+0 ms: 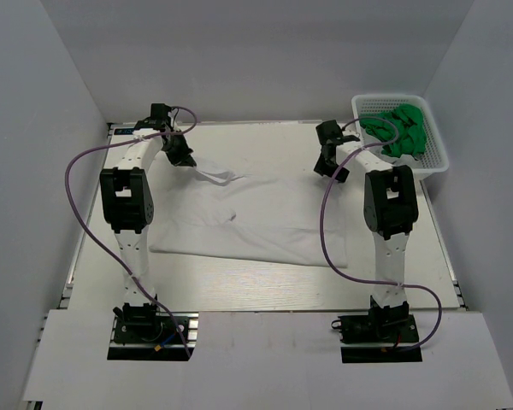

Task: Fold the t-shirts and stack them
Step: Grap the side of the flattened tshirt furthest away from the robot with both arms

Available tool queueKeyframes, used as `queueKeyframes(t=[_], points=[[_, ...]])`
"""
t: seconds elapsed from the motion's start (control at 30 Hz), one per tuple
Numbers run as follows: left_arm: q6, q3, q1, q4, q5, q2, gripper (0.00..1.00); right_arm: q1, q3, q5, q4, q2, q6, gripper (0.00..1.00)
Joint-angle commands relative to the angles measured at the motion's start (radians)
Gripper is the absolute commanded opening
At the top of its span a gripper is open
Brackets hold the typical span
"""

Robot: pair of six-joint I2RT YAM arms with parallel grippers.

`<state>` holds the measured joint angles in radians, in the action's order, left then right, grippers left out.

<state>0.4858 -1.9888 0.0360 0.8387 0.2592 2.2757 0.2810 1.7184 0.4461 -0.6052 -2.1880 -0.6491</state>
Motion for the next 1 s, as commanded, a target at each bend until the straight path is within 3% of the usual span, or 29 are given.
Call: queueKeyframes(t=[0.0,0.17,0.23,0.43,0.67,0.97], points=[[-0.013,-0.030,-0.010,-0.003,0.023,-0.045,0.00,-0.002,-0.002,0.017,-0.022,-0.016,-0.037,0.64],[-0.013,-0.030,-0.010,-0.003,0.045,-0.045,0.00,-0.002,-0.005,0.019,-0.031,-0.027,-0.053,0.50],[-0.013,-0.030,-0.010,-0.003,0.045,-0.045,0.00,-0.002,-0.008,0.022,-0.030,-0.023,-0.061,0.35],[-0.013,-0.001,-0.010,-0.029,0.083,-0.065,0.00,-0.002,-0.013,0.031,-0.028,-0.019,-0.057,0.00],[-0.013,0.018,-0.010,-0.030,0.058,-0.123,0.00,0.009,-0.031,0.054,0.028,0.055,0.037,0.00],[-0.003,0.261,-0.010,-0.039,-0.034,-0.341,0.00,0.026,-0.198,0.011,0.137,0.227,0.149,0.00]])
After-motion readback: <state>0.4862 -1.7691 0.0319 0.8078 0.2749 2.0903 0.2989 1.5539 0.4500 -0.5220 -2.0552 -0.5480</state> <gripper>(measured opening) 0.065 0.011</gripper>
